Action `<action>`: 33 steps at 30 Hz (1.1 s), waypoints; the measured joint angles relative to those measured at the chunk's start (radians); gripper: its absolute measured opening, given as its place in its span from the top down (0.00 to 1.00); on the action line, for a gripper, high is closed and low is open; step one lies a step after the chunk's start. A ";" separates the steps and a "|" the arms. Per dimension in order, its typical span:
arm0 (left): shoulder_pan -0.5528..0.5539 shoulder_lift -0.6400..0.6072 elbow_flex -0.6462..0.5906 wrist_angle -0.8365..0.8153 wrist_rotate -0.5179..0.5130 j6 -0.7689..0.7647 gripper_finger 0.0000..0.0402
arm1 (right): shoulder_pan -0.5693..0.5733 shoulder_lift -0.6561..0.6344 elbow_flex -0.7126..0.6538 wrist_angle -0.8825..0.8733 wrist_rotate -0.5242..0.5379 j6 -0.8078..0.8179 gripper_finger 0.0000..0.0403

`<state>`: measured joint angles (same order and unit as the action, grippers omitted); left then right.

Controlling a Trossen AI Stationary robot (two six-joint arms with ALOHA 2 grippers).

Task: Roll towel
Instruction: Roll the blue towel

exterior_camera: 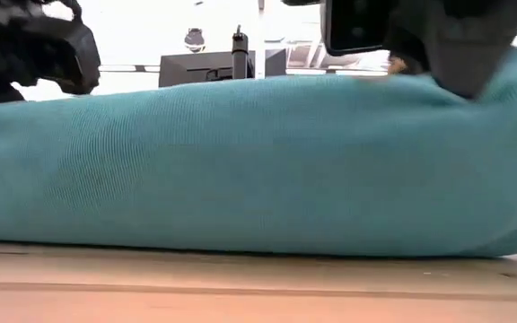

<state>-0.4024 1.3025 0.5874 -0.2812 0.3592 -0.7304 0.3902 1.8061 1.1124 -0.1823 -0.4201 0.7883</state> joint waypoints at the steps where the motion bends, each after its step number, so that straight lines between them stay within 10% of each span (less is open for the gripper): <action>1: 0.026 -0.009 -0.017 0.005 0.016 0.018 0.99 | -0.018 -0.006 -0.012 0.006 -0.006 0.001 1.00; 18: 0.273 -0.058 -0.097 -0.001 0.135 0.306 0.99 | -0.277 -0.016 -0.238 0.296 -0.365 0.103 1.00; 33: 0.363 -0.058 -0.131 -0.008 -0.042 0.415 0.99 | -0.434 -0.016 -0.389 0.359 -0.369 0.093 0.98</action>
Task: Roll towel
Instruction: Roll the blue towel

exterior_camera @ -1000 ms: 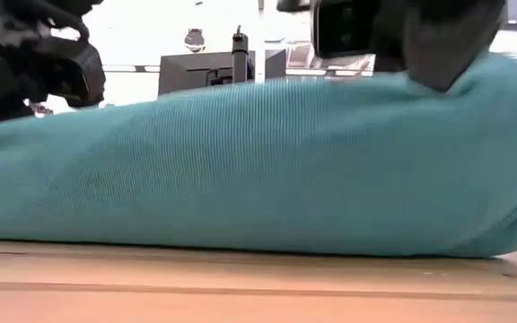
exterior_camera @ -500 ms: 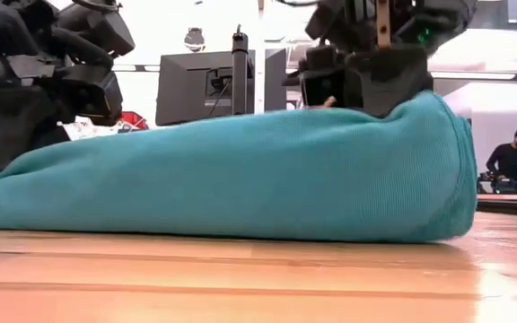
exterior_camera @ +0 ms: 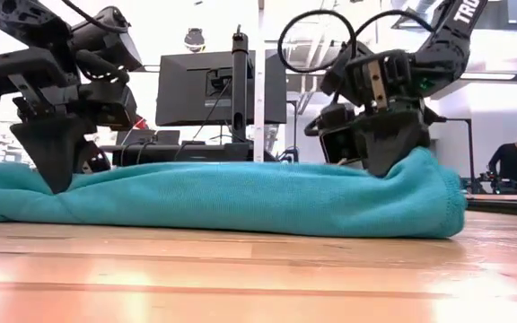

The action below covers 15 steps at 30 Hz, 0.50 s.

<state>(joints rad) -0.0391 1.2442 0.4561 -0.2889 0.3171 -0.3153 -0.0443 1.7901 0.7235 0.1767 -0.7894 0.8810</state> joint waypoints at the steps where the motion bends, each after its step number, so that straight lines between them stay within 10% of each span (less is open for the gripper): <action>1: 0.000 0.000 0.000 -0.002 -0.016 0.000 0.99 | -0.008 0.000 -0.004 0.000 0.008 -0.002 0.97; 15: 0.007 -0.010 0.034 -0.055 -0.087 -0.002 0.77 | -0.111 -0.008 -0.006 -0.017 0.001 0.053 0.83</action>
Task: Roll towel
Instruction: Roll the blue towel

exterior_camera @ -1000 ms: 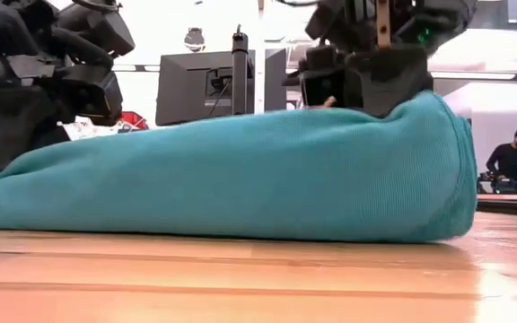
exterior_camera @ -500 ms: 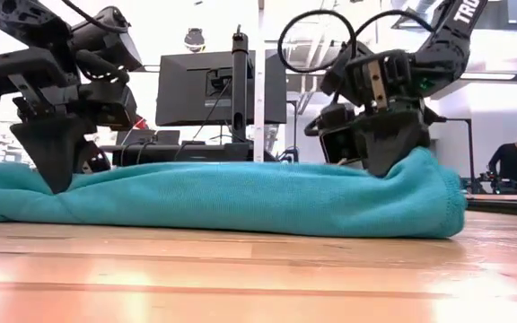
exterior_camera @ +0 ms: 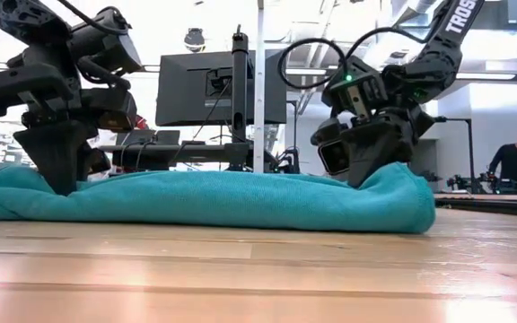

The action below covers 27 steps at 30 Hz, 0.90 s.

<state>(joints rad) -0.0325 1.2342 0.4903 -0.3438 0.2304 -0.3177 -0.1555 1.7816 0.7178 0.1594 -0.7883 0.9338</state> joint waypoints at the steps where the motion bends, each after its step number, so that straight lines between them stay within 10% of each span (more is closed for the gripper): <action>1: 0.004 -0.008 0.011 -0.010 -0.001 0.007 0.75 | -0.007 -0.004 0.001 -0.006 -0.001 0.002 0.82; 17: 0.072 -0.206 0.083 -0.181 -0.049 0.057 0.71 | -0.128 -0.176 0.004 -0.144 0.003 -0.114 0.73; 27: -0.052 -0.301 0.034 -0.091 0.107 -0.146 0.71 | 0.106 -0.215 0.030 0.084 0.026 -0.072 0.84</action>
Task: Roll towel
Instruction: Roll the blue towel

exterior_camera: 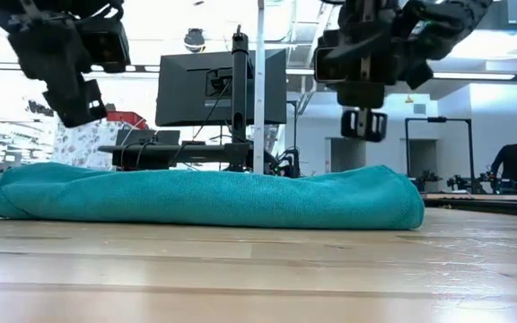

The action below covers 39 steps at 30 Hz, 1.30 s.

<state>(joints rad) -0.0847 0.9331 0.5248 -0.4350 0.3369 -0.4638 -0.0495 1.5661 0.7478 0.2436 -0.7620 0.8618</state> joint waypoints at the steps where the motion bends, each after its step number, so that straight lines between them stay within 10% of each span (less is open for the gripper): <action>1: -0.019 0.012 -0.021 0.031 0.001 -0.012 0.71 | 0.023 0.030 -0.001 0.003 0.003 -0.004 0.89; 26: -0.051 0.136 -0.068 -0.072 -0.061 -0.023 0.71 | 0.002 0.211 -0.002 -0.132 0.022 -0.124 1.00; 35: -0.019 0.131 -0.041 -0.073 -0.061 -0.024 0.71 | -0.089 0.006 -0.002 -0.406 -0.008 -0.233 1.00; 39: -0.004 0.131 -0.041 -0.036 -0.061 -0.047 0.71 | -0.066 -0.070 -0.001 -0.224 0.024 -0.175 1.00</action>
<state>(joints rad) -0.0891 1.0645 0.4835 -0.4707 0.2764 -0.5109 -0.1150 1.4960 0.7469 0.0200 -0.7382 0.6873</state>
